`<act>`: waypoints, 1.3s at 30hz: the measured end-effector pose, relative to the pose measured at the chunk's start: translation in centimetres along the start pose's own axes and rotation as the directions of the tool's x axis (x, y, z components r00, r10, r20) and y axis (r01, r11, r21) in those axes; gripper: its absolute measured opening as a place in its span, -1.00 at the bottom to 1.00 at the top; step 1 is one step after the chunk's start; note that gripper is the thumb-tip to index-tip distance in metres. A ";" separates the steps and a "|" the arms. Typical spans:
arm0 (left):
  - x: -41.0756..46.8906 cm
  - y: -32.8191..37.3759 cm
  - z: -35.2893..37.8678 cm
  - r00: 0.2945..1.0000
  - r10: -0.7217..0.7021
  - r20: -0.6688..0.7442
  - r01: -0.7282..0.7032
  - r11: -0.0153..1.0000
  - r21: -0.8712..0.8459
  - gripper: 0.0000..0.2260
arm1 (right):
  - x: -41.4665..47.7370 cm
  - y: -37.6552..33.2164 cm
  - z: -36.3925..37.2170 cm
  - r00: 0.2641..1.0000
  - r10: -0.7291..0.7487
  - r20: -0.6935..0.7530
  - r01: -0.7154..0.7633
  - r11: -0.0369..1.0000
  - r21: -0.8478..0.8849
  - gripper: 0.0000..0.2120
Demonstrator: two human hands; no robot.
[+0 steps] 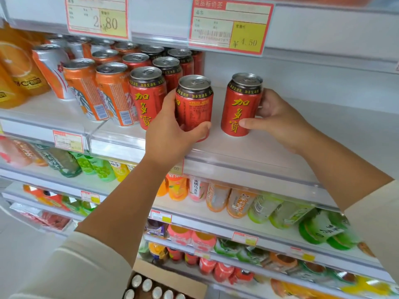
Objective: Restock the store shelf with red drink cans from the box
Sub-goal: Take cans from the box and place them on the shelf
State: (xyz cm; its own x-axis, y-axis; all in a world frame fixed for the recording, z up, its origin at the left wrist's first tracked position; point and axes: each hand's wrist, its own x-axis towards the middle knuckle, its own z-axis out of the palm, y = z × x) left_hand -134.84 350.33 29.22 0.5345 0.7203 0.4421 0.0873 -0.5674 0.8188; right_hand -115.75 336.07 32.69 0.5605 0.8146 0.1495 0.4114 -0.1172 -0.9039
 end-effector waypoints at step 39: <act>0.3 -0.4 -0.1 0.999 0.025 -0.021 -0.025 0.999 -0.020 -0.18 | 14.3 0.7 5.1 0.966 -0.057 -0.254 -0.006 0.970 -0.242 -0.35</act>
State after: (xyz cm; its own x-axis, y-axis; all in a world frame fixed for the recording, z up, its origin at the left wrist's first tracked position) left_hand -134.78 350.79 29.06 0.5185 0.7144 0.4699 0.0567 -0.5770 0.8148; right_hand -111.15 350.50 32.18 0.7002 0.6490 0.2976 0.5697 -0.2566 -0.7808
